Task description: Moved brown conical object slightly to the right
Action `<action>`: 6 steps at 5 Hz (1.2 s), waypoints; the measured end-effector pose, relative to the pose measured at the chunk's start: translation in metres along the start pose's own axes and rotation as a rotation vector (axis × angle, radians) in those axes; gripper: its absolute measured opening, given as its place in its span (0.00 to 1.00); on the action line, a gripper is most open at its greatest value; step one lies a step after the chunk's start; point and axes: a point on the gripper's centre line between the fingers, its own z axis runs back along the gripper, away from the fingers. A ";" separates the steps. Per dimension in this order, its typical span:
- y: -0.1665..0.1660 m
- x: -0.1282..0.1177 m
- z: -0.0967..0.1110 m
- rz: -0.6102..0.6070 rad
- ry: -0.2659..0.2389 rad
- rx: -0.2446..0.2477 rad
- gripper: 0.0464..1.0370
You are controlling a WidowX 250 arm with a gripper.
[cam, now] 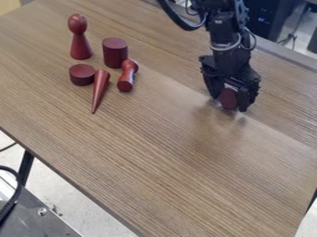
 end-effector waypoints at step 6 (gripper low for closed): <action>0.047 0.005 0.074 0.263 0.009 0.249 0.95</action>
